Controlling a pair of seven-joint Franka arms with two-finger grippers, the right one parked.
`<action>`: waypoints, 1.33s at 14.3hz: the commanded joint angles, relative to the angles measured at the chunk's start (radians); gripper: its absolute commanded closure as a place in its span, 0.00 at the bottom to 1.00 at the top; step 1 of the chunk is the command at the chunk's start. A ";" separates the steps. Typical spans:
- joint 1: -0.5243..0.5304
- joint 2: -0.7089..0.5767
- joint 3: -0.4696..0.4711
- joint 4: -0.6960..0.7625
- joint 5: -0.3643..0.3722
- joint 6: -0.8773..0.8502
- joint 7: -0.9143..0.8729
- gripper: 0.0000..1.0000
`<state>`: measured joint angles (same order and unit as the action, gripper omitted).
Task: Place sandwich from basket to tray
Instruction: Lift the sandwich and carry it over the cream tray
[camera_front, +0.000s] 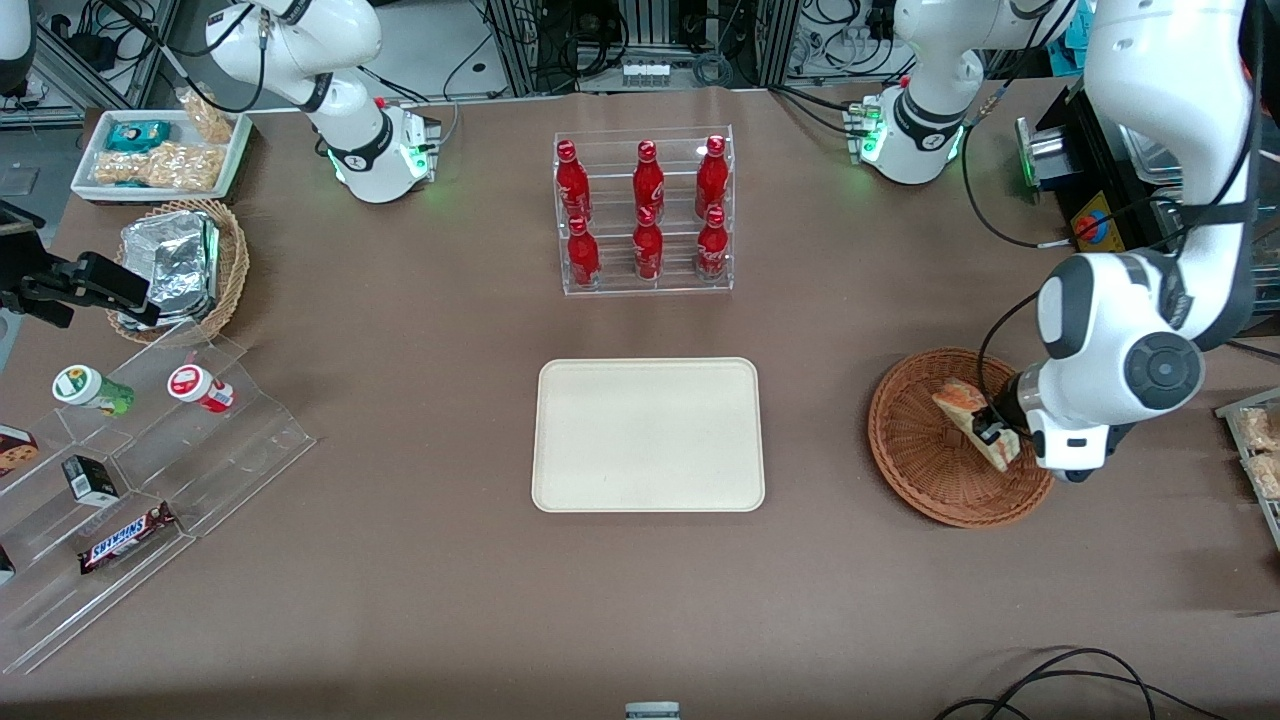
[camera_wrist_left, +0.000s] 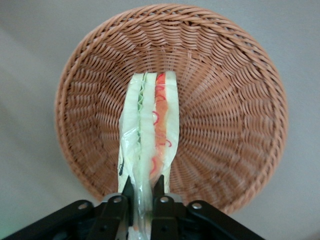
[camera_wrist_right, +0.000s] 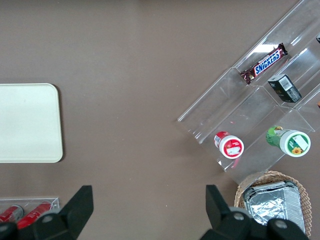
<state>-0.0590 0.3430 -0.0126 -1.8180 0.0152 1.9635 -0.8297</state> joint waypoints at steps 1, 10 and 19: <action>-0.063 -0.002 -0.015 0.060 0.003 -0.060 -0.015 0.95; -0.309 0.249 -0.133 0.360 -0.061 0.047 0.127 0.93; -0.472 0.448 -0.213 0.502 -0.060 0.232 0.083 0.99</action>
<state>-0.5066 0.7298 -0.2335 -1.3945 -0.0346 2.1990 -0.7309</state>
